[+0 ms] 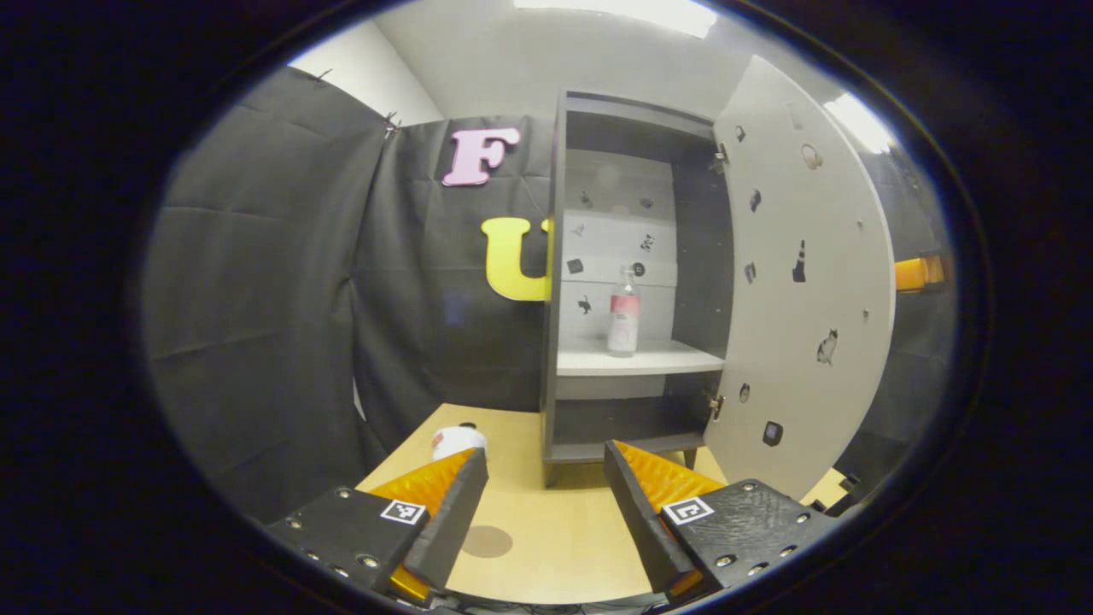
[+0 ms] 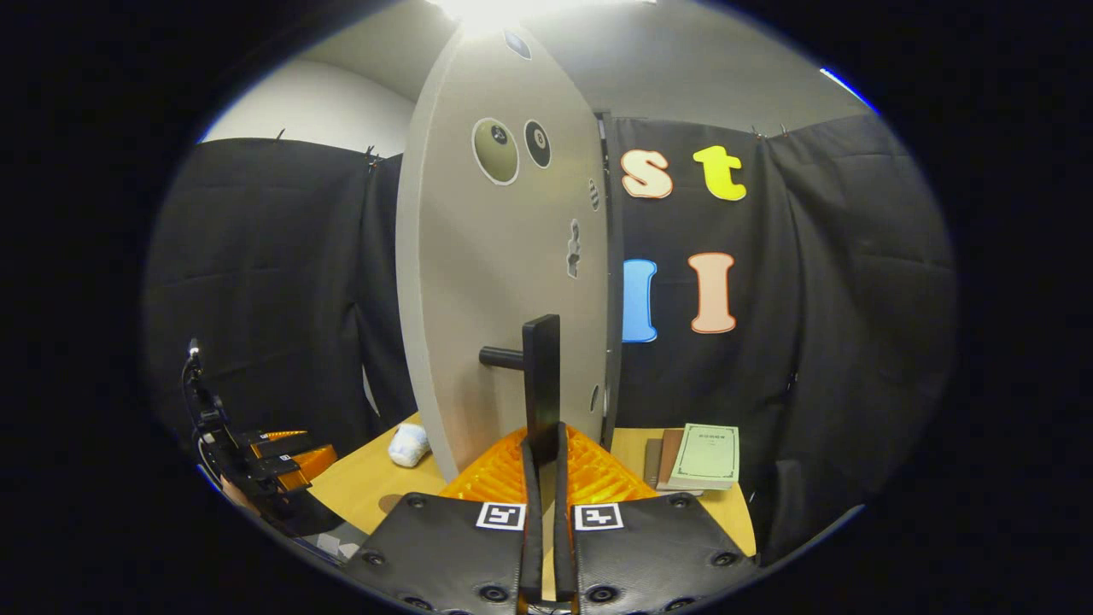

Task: Open the cabinet door with the right hand, grasp the bottle in the cabinet with the left hand and place it on the coaster, then close the cabinet door with the right hand.

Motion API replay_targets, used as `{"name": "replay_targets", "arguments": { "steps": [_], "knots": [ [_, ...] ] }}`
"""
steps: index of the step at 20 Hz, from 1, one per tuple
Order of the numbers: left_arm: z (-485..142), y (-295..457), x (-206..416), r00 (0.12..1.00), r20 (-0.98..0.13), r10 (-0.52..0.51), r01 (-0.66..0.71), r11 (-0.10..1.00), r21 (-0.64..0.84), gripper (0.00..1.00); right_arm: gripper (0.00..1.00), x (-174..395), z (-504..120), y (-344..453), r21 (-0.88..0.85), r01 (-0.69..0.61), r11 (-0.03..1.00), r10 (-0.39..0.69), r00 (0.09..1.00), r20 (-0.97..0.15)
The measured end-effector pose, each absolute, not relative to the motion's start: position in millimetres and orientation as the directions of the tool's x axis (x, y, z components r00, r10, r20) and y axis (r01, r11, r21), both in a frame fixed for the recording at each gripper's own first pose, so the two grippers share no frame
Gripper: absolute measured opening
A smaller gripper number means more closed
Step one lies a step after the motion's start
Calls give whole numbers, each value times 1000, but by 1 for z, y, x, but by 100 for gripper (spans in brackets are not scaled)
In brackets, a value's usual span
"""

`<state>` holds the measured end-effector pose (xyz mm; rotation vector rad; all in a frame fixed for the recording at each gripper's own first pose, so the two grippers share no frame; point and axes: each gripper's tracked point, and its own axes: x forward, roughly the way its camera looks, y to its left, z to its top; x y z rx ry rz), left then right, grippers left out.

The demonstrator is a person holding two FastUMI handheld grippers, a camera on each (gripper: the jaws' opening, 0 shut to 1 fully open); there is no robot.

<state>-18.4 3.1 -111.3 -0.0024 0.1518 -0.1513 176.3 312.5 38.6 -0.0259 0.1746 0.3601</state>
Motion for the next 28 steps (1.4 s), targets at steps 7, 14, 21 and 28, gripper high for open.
{"name": "replay_targets", "arguments": {
  "steps": [7,14,21,28],
  "knots": [
    [-121,-32,1,957,-169,-236,236,971,-19,85,6,181,39,305,-1,-249,968,247,962,-118],
    [-120,-54,22,936,-182,-300,304,953,-9,84,6,179,40,299,91,-233,968,241,967,-87],
    [-108,-69,58,915,-163,-368,371,928,-12,85,6,156,44,271,43,-129,991,133,987,-90],
    [-49,-86,108,904,-53,-423,423,906,-19,84,2,166,48,214,53,79,995,-74,994,-76]
  ]
}}
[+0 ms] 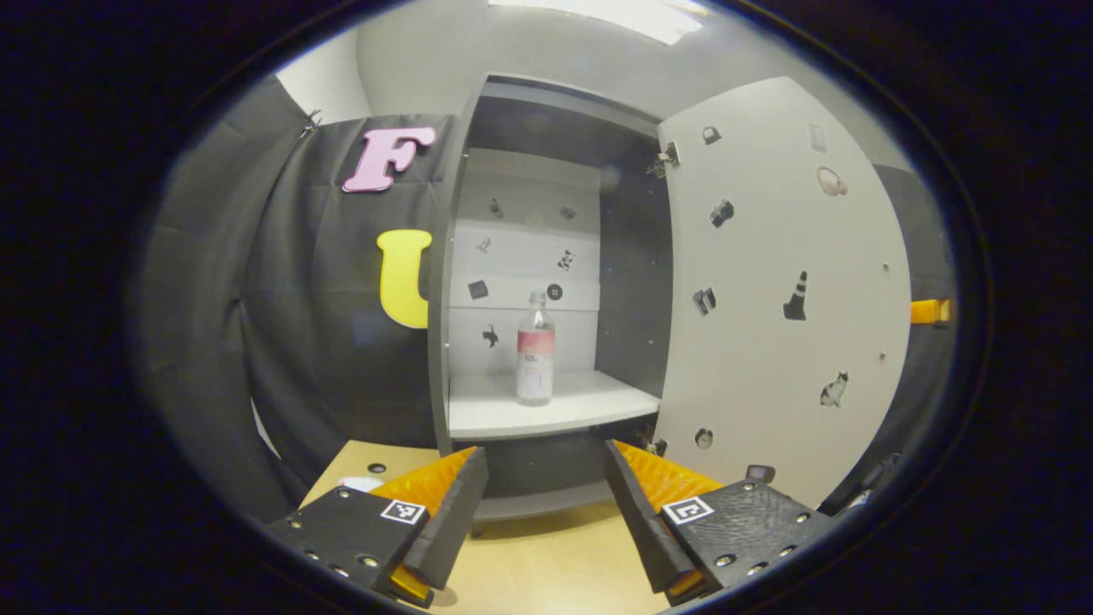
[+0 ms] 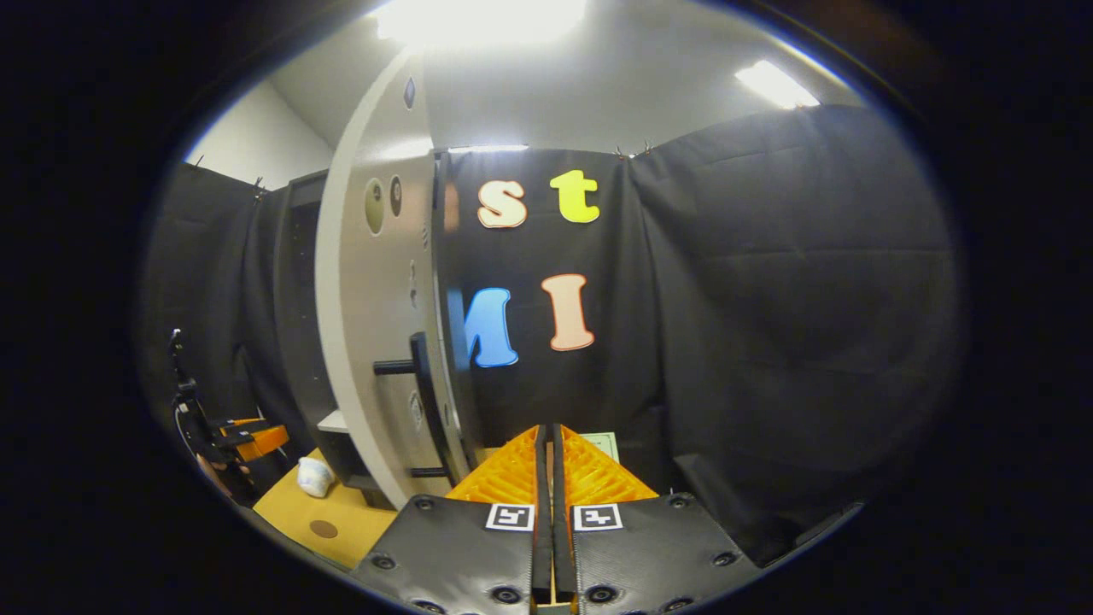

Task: Open the cabinet door with the right hand, grasp the bottle in the cabinet with the left hand and place it on the coaster, then close the cabinet door with the right hand.

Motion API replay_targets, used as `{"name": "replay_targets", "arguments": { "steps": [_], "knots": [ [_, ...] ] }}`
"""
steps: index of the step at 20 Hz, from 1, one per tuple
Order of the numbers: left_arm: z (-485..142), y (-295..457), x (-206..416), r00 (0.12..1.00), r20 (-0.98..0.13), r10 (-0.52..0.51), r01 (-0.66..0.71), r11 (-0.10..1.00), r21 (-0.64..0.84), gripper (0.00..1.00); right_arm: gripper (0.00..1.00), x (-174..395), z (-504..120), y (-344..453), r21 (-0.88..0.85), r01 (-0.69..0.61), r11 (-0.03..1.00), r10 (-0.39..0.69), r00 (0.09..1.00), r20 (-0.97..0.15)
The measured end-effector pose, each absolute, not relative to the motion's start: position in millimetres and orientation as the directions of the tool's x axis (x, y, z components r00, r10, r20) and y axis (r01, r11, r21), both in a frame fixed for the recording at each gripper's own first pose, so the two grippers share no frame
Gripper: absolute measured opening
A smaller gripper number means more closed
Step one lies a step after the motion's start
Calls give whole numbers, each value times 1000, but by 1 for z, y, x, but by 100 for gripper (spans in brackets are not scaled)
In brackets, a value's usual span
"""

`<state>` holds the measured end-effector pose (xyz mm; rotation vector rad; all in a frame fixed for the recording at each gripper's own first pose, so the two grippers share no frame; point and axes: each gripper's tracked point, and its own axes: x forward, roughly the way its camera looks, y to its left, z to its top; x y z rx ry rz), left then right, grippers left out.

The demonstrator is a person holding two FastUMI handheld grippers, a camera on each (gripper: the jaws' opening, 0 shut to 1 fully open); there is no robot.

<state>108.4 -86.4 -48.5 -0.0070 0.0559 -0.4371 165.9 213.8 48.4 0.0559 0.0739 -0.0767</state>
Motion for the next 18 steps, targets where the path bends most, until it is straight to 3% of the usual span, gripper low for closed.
{"name": "replay_targets", "arguments": {
  "steps": [7,9,10,12,13,14,15,18],
  "knots": [
    [-10,-114,193,895,-12,-445,445,896,-9,83,3,219,61,188,85,156,984,-154,988,-34],
    [-6,-123,221,893,-15,-451,450,892,-32,84,12,234,60,186,101,158,982,-156,987,-27],
    [-5,-128,234,892,-19,-451,450,892,-33,84,29,241,60,183,109,162,981,-161,987,-23],
    [-6,-135,259,893,-28,-449,448,894,-27,83,43,255,57,176,122,169,978,-167,986,-30],
    [-8,-141,270,891,-33,-452,452,892,-24,83,58,260,57,174,124,167,978,-165,986,-32],
    [-9,-147,279,889,-34,-457,456,890,-16,84,84,266,54,167,118,182,976,-179,983,-35],
    [-10,-152,289,889,-35,-457,457,889,-3,83,97,268,54,161,111,196,974,-193,981,-35],
    [-19,-165,314,887,-46,-459,461,887,36,84,96,279,47,150,80,224,971,-221,974,-49]
  ]
}}
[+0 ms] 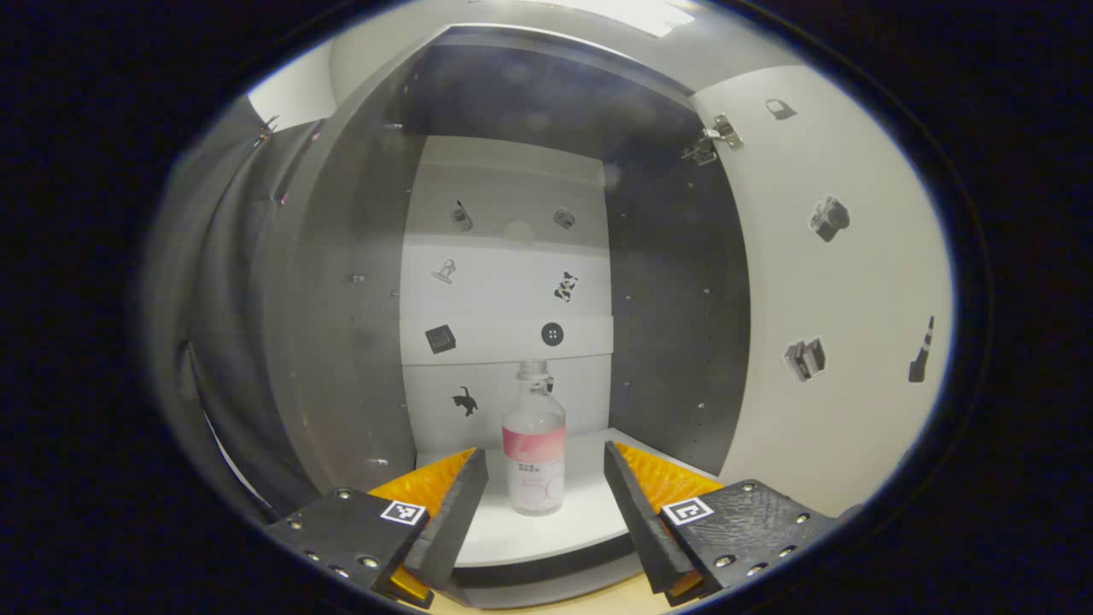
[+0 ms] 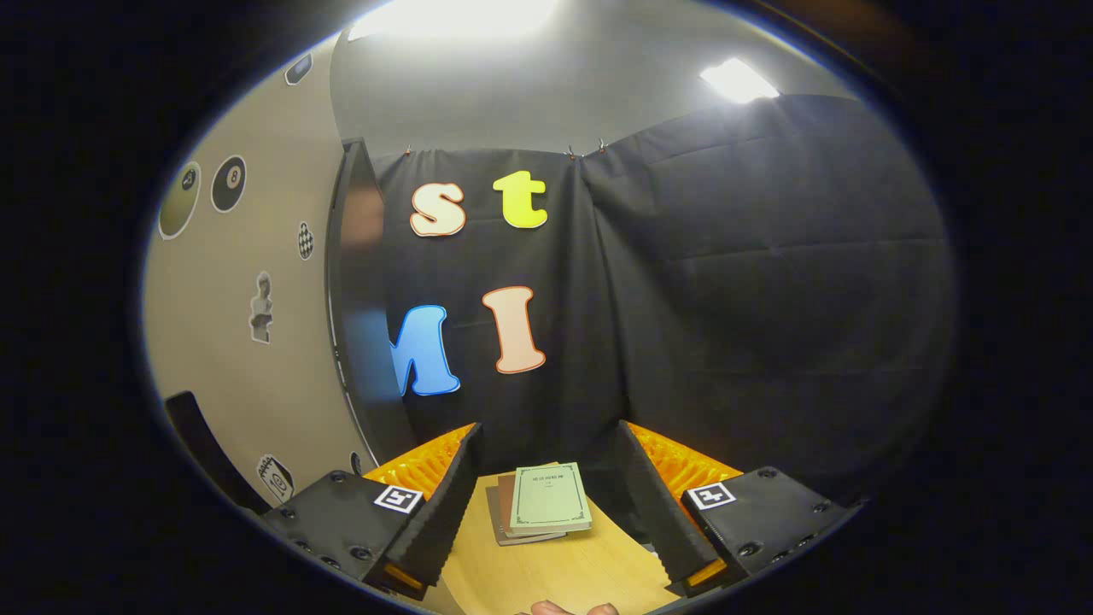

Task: Open the cabinet door with the right hand, grasp the bottle in the cabinet with the left hand and place it on the coaster, then close the cabinet door with the right hand.

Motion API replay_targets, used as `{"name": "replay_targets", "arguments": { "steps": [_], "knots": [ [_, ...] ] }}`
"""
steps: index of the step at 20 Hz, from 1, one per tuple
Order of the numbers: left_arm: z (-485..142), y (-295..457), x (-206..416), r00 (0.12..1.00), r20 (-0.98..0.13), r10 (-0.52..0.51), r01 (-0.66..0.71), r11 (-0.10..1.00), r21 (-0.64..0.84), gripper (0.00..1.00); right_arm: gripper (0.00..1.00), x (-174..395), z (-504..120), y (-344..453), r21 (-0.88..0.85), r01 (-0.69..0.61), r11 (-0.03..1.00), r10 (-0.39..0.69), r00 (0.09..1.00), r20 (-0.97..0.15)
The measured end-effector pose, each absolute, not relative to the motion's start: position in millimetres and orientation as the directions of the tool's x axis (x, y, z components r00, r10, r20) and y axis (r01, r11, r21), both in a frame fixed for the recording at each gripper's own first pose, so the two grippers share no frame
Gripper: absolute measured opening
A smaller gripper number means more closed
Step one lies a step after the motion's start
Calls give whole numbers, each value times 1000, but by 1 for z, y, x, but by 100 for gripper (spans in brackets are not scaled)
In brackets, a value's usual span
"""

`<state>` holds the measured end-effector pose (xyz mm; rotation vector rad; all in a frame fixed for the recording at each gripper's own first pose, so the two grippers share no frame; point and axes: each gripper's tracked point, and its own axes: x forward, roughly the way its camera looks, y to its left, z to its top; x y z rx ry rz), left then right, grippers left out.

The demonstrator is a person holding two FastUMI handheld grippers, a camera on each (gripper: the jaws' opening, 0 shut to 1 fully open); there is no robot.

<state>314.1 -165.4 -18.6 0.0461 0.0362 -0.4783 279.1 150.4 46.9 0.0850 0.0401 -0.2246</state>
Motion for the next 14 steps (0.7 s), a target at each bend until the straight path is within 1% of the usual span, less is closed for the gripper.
{"name": "replay_targets", "arguments": {
  "steps": [3,9,14],
  "knots": [
    [-29,-179,332,883,-67,-465,468,883,36,85,96,289,42,145,76,232,970,-227,972,-63],
    [-45,-193,371,886,-96,-453,461,884,85,83,97,308,25,141,31,233,972,-229,969,-95],
    [-52,-201,395,886,-99,-452,461,882,97,83,97,325,17,138,27,228,973,-223,968,-115]
  ]
}}
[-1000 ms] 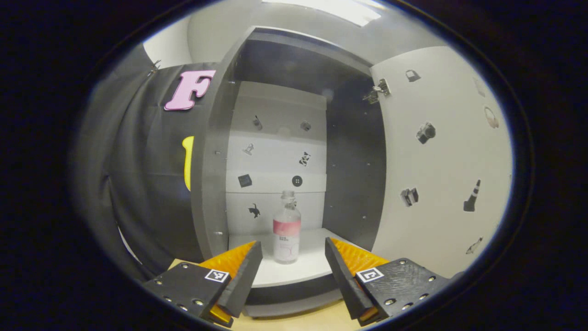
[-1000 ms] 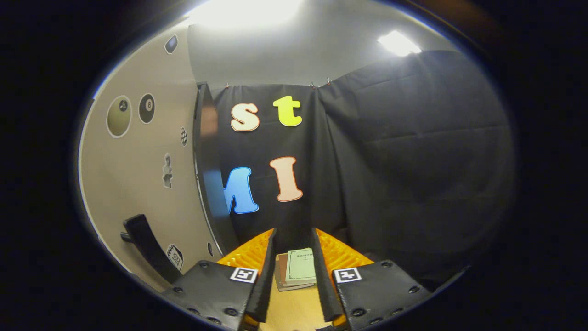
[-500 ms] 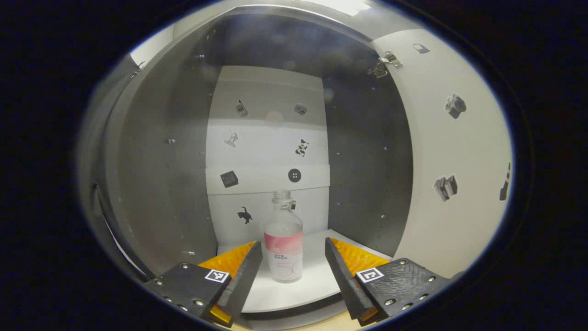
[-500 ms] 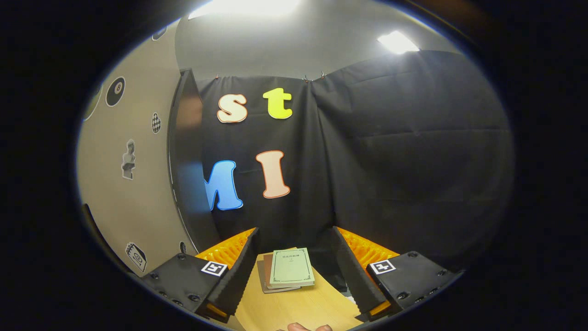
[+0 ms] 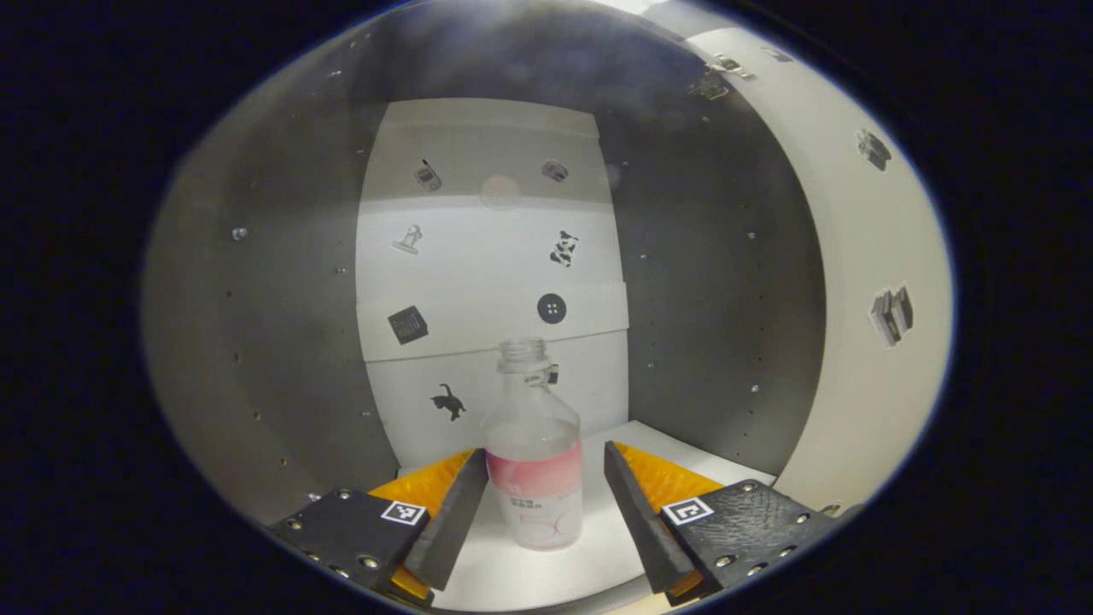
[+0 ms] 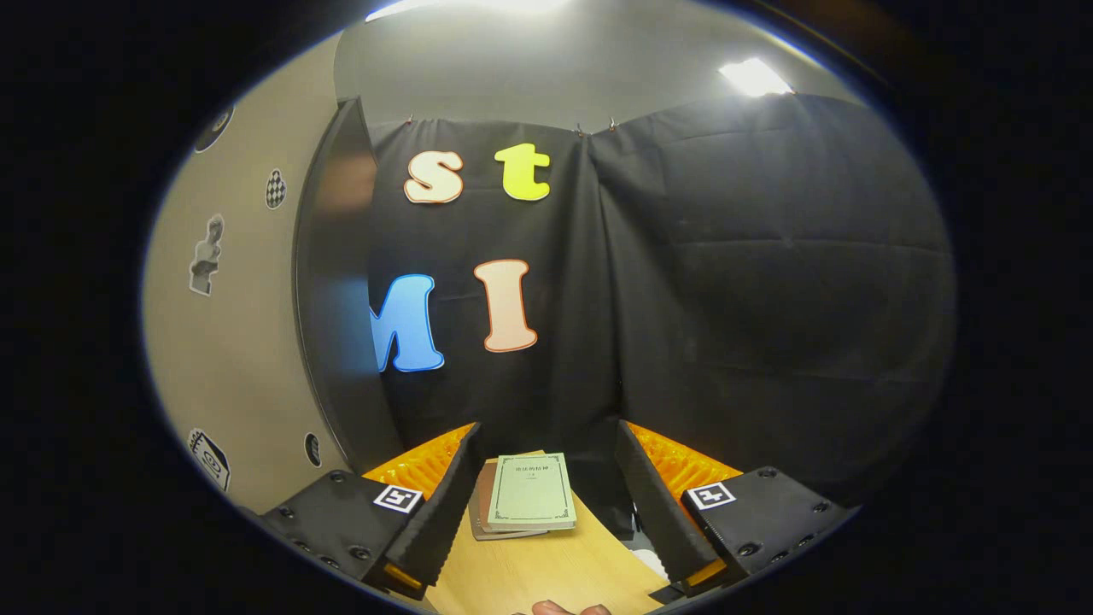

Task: Open the cabinet door with the right hand, grasp the bottle in the cabinet with the left hand and place it on the coaster, then close the cabinet door with the right hand.

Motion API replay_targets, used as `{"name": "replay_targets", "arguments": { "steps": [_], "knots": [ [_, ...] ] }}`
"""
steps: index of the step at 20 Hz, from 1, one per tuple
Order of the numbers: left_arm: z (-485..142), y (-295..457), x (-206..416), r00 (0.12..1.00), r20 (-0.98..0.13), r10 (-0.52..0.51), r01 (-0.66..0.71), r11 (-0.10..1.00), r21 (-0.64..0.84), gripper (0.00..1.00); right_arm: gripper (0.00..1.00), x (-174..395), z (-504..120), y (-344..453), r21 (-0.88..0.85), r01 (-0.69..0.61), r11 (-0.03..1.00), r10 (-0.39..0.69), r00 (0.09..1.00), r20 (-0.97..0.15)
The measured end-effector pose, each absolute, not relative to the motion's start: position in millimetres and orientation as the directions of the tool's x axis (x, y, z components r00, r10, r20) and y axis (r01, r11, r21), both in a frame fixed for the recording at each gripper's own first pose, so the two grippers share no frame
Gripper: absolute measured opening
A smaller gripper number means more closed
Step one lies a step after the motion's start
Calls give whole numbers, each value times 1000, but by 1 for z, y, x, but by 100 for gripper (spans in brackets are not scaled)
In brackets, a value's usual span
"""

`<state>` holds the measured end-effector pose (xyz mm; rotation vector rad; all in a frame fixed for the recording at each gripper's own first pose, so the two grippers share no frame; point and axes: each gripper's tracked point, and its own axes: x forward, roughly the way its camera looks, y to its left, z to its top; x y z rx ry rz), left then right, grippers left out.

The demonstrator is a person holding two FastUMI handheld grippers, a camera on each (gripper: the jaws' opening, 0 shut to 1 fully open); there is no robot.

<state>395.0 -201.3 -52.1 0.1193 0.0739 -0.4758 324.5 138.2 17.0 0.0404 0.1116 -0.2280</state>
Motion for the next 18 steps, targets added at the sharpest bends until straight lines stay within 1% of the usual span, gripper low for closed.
{"name": "replay_targets", "arguments": {
  "steps": [2,9,11,12,14,18],
  "knots": [
    [-51,-203,401,889,-91,-450,457,883,101,84,97,329,16,136,26,227,974,-223,968,-117],
    [-58,-204,409,887,-87,-453,460,883,93,83,97,336,7,129,26,233,972,-228,966,-124],
    [-57,-205,411,888,-82,-453,460,883,99,84,97,337,3,127,32,238,971,-232,964,-132],
    [-55,-205,411,889,-74,-453,458,883,101,83,96,337,1,125,39,239,970,-232,963,-136],
    [-56,-207,409,887,-74,-455,461,882,100,73,97,340,-1,123,60,237,970,-228,964,-137],
    [-53,-209,402,885,-66,-460,465,880,99,73,97,345,-2,117,78,236,969,-225,966,-126]
  ]
}}
